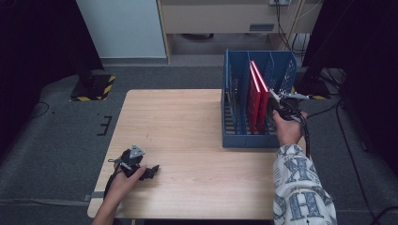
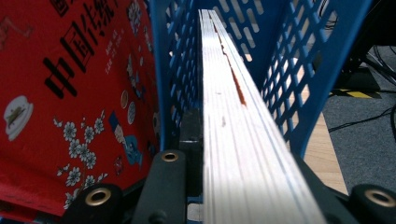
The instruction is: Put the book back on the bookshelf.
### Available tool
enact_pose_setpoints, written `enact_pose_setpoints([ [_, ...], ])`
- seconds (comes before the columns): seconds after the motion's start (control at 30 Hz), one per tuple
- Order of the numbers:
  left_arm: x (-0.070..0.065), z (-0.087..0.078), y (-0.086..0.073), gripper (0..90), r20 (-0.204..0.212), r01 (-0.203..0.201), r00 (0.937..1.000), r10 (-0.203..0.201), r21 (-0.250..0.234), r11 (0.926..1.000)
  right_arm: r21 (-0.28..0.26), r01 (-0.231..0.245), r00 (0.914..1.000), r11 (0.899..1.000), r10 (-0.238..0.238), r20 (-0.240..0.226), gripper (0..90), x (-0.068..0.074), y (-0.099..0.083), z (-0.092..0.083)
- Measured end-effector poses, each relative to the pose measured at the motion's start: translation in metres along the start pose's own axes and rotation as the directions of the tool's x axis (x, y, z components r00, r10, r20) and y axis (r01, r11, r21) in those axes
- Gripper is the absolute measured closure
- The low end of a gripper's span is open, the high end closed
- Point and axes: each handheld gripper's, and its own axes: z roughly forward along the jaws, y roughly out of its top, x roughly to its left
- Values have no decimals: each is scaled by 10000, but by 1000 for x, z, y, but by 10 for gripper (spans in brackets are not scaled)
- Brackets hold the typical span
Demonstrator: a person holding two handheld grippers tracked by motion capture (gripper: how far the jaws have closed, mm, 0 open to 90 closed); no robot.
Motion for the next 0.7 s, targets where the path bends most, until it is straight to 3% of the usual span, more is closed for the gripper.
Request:
enact_pose_setpoints([
  [0.7,0,0,0,0,11,-16,10000,16,1,10000,408,70,10000,9991,-73,54,746,7,-23,-2],
])
